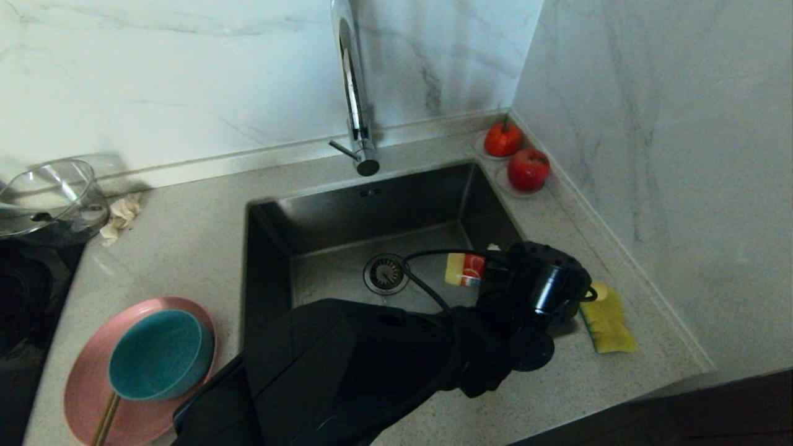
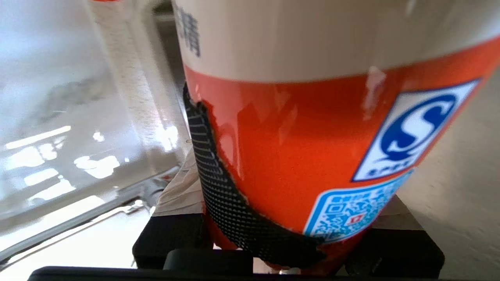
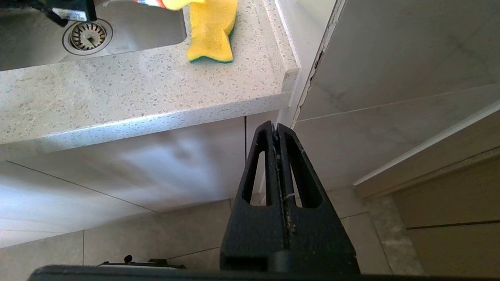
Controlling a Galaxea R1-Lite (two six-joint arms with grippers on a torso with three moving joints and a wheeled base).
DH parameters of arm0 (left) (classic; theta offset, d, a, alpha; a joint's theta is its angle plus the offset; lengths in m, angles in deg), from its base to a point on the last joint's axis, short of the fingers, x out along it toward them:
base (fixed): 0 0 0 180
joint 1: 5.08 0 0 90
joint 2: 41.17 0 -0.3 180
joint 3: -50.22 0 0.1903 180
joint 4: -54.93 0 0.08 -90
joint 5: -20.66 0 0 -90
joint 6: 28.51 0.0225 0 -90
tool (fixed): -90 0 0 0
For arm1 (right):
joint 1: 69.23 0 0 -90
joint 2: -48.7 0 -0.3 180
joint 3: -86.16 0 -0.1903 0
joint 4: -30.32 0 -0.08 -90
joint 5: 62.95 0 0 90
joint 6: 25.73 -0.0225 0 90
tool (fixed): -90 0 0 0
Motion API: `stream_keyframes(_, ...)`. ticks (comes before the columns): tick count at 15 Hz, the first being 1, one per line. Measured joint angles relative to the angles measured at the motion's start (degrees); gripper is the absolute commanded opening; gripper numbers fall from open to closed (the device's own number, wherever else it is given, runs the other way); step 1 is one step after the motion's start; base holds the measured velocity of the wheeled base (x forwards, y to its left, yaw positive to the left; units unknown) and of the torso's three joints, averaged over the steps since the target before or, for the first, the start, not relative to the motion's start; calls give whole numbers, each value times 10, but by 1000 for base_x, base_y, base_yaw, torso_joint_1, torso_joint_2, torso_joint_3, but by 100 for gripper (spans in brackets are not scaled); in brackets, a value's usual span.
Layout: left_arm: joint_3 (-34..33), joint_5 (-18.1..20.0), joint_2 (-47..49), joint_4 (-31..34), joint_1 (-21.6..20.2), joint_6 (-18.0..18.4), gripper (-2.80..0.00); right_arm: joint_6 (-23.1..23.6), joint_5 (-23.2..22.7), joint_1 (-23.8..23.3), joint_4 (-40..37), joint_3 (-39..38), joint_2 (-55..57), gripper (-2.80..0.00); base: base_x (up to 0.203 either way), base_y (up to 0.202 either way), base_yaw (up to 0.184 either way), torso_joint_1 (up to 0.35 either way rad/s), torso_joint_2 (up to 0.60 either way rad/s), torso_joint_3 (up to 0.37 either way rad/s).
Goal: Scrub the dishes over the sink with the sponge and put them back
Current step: Squeeze it onto the sponge
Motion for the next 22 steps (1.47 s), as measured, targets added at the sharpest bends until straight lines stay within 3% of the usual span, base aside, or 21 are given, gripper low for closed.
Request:
stream_keyframes(4,0,1,6,-84,-6,77,-280,0,0,0,0,0,0,-280,0,0,0,0,0,0)
stream_keyframes(18,-1,1,20,-111,-6,97,-280,0,0,0,0,0,0,-280,0,0,0,0,0,0)
stream_keyframes(22,-1,5,26,-157,-6,131,-280,0,0,0,0,0,0,-280,0,0,0,0,0,0)
